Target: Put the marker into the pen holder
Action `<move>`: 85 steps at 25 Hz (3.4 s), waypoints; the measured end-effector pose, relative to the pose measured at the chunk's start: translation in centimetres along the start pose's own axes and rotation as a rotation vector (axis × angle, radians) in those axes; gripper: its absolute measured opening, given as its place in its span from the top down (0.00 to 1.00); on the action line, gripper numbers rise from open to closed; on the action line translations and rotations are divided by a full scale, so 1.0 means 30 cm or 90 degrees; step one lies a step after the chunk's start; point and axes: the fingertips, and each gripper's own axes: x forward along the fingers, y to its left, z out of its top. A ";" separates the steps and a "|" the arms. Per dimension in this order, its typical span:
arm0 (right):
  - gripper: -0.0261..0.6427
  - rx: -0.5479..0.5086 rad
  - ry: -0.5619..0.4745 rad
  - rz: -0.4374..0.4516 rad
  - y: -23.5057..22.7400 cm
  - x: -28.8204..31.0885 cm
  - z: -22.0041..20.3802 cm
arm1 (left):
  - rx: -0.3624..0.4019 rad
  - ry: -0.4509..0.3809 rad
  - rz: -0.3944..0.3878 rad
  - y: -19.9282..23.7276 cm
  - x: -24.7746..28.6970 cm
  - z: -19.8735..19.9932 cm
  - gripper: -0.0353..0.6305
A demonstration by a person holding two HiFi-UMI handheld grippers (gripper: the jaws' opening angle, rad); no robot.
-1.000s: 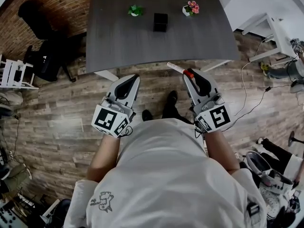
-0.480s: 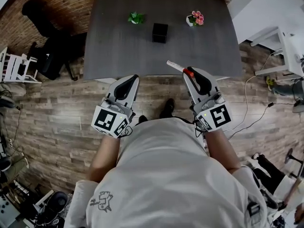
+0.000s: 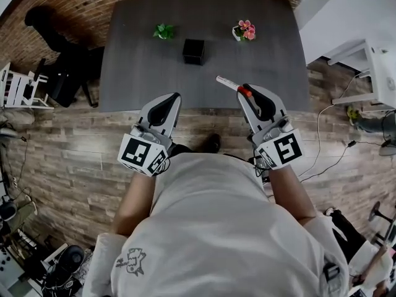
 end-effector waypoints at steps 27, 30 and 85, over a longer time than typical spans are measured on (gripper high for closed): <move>0.85 0.029 0.066 -0.015 -0.164 0.379 -0.186 | -0.049 0.063 -0.037 0.317 0.265 -0.110 0.93; 0.85 0.035 0.081 -0.014 -0.183 0.453 -0.228 | -0.053 0.074 -0.045 0.370 0.299 -0.129 0.93; 0.73 0.087 0.373 0.001 -0.207 0.866 -1.096 | -0.106 0.224 -0.122 0.694 0.564 -0.536 0.93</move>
